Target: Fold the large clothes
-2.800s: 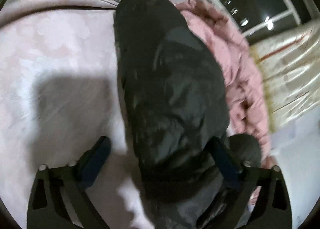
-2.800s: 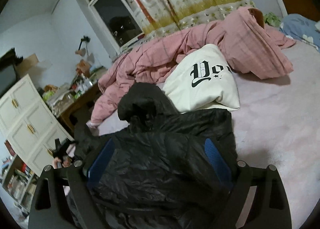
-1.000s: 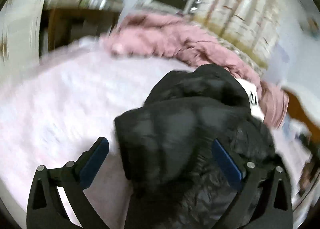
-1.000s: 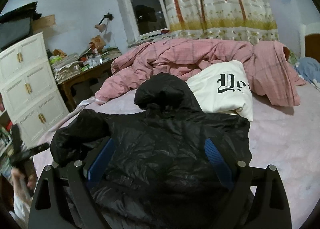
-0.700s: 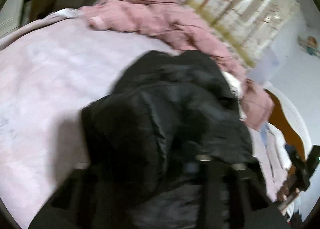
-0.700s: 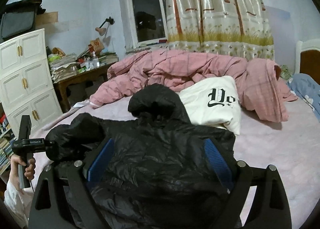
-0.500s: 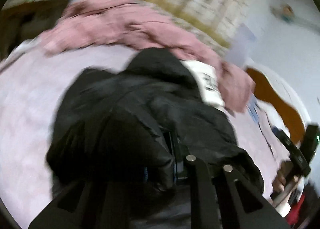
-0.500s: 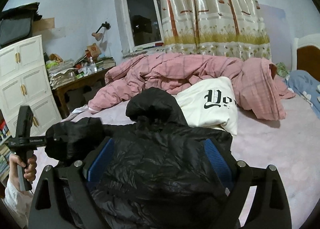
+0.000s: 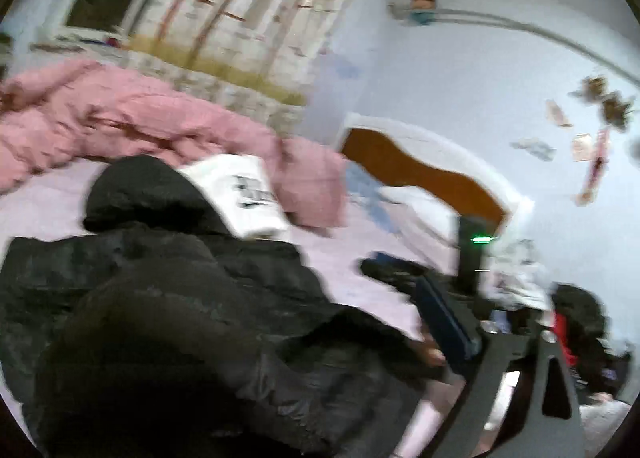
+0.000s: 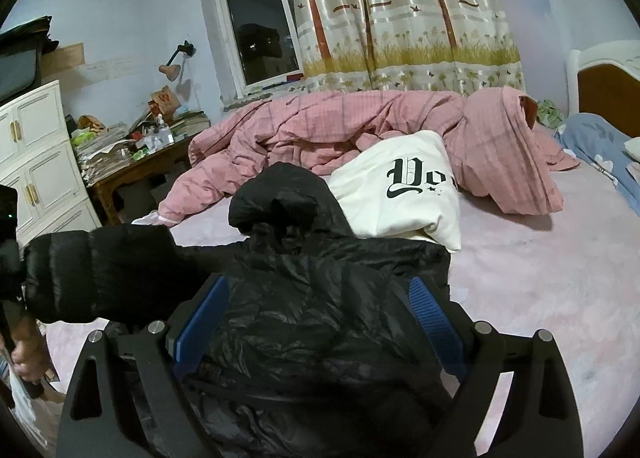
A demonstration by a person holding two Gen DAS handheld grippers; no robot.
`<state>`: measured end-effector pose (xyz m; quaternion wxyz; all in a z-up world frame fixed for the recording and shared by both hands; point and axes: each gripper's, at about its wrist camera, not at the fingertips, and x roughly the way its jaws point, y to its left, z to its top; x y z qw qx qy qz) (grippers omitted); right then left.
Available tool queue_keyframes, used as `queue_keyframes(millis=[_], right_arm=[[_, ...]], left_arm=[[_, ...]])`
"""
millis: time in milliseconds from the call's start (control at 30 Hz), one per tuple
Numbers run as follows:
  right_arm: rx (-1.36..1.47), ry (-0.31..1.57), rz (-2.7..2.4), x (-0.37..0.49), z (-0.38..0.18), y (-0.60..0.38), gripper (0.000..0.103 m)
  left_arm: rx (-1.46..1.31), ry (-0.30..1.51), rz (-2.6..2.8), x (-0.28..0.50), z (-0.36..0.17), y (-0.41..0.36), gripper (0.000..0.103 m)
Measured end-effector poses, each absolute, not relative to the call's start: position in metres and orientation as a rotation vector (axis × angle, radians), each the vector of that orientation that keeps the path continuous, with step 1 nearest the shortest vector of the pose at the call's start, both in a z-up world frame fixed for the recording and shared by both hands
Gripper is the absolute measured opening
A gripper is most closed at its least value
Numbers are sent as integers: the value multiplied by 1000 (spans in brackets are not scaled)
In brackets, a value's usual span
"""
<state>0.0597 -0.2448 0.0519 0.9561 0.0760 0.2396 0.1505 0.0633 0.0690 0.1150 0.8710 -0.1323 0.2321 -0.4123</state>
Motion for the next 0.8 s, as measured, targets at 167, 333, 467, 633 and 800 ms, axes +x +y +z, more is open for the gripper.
queue_keyframes(millis=[167,333,467,633,800], right_arm=[[60,457,480,39,55,-207,93],[135,458,658,20,45,-169,92],[146,407,693,-2,38,-148,91],[119,420,735,-11,35,-132,91],[77,441,717,-13,24,-112,85]], left_arm=[[-323,572,-881,72,110,69,96],[-354,659,-853,84,90,61,52],[-391,653,-805,89,76,65,7],[-451,634,-816,94,69,69,4],[-412,629,-828,91,70,55,4]])
